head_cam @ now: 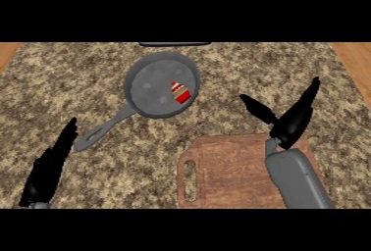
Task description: Pick the cupcake from the cutting board and place it in the pan
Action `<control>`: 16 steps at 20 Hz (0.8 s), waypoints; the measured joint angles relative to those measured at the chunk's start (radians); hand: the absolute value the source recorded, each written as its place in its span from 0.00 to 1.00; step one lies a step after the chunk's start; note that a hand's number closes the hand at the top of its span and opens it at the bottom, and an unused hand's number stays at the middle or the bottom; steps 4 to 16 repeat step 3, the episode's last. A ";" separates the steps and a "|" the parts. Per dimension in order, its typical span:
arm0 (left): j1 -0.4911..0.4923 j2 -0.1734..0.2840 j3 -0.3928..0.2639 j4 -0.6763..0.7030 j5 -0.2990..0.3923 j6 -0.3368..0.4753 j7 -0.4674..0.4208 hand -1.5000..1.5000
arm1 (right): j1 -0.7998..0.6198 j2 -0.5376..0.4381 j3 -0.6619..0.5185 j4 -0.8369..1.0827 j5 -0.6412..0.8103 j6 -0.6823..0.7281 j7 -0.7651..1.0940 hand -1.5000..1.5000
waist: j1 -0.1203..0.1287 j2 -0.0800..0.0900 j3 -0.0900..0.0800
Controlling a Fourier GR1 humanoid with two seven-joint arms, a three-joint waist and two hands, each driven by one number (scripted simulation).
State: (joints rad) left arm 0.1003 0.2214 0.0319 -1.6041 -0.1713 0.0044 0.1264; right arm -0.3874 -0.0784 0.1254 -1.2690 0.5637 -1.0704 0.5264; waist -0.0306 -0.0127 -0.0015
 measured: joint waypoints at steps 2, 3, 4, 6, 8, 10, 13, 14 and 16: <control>0.010 -0.003 -0.002 -0.004 -0.003 -0.001 -0.006 0.50 | 0.112 -0.017 0.028 -0.122 0.017 0.023 0.022 0.00 | 0.002 0.001 0.000; 0.015 -0.003 -0.001 -0.010 -0.001 -0.005 -0.008 0.50 | 0.157 -0.027 0.040 -0.186 0.036 0.041 0.046 0.00 | 0.003 0.002 0.000; 0.015 -0.003 -0.001 -0.010 -0.001 -0.005 -0.008 0.50 | 0.157 -0.027 0.040 -0.186 0.036 0.041 0.046 0.00 | 0.003 0.002 0.000; 0.015 -0.003 -0.001 -0.010 -0.001 -0.005 -0.008 0.50 | 0.157 -0.027 0.040 -0.186 0.036 0.041 0.046 0.00 | 0.003 0.002 0.000; 0.015 -0.003 -0.001 -0.010 -0.001 -0.005 -0.008 0.50 | 0.157 -0.027 0.040 -0.186 0.036 0.041 0.046 0.00 | 0.003 0.002 0.000; 0.015 -0.003 -0.001 -0.010 -0.001 -0.005 -0.008 0.50 | 0.157 -0.027 0.040 -0.186 0.036 0.041 0.046 0.00 | 0.003 0.002 0.000; 0.015 -0.003 -0.001 -0.010 -0.001 -0.005 -0.008 0.50 | 0.157 -0.027 0.040 -0.186 0.036 0.041 0.046 0.00 | 0.003 0.002 0.000; 0.015 -0.003 -0.001 -0.010 -0.001 -0.005 -0.008 0.50 | 0.157 -0.027 0.040 -0.186 0.036 0.041 0.046 0.00 | 0.003 0.002 0.000; 0.015 -0.003 -0.001 -0.010 -0.001 -0.005 -0.008 0.50 | 0.157 -0.027 0.040 -0.186 0.036 0.041 0.046 0.00 | 0.003 0.002 0.000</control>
